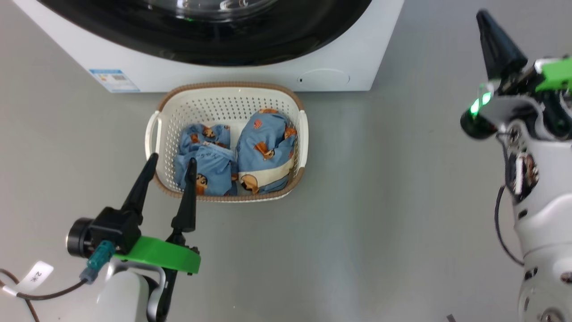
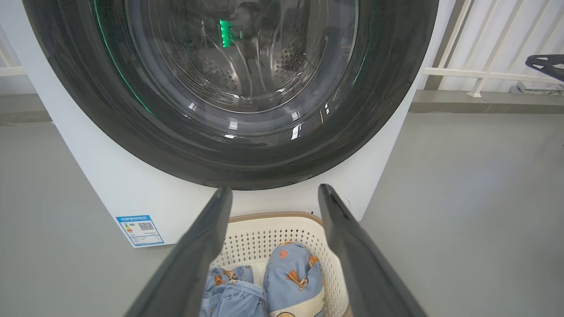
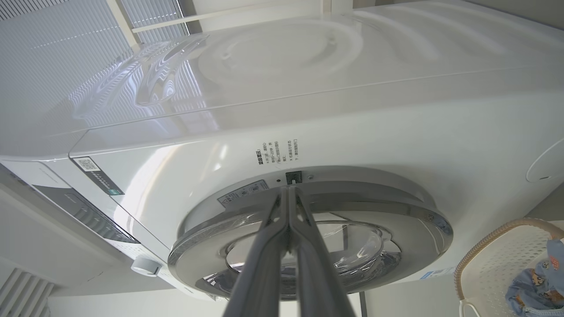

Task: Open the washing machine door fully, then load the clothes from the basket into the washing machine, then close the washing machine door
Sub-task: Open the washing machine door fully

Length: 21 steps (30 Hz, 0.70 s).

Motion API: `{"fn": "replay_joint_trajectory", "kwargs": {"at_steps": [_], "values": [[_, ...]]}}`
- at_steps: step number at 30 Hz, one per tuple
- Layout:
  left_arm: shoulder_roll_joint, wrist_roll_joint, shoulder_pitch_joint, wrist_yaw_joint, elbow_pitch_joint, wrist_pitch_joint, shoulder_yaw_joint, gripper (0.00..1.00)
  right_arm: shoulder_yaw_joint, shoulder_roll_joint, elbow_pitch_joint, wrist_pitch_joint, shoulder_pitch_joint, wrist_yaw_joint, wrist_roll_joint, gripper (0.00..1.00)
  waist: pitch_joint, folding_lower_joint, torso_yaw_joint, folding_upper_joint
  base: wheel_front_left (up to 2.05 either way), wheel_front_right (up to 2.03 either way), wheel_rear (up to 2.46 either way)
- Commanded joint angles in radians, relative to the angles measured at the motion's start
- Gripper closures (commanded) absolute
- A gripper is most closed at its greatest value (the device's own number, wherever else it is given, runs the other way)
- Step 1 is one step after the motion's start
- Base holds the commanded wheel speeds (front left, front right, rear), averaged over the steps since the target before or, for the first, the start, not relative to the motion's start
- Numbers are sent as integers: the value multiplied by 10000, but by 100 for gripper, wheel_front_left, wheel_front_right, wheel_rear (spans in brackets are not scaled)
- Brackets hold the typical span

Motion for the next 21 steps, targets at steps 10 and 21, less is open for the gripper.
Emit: {"fn": "replay_joint_trajectory", "kwargs": {"at_steps": [10, 21], "values": [[174, -166, -706, -87, -466, -122, 48, 0, 1113, -451, 799, 977, -2773, 16, -375, 100, 1121, -1, 555, -1, 0, 0, 0], [173, -346, -1174, -96, -551, -122, -140, 0, 1867, -736, 2042, 1317, -5059, 16, -1095, 100, 1832, -1, 936, -1, 0, 0, 0]]}}
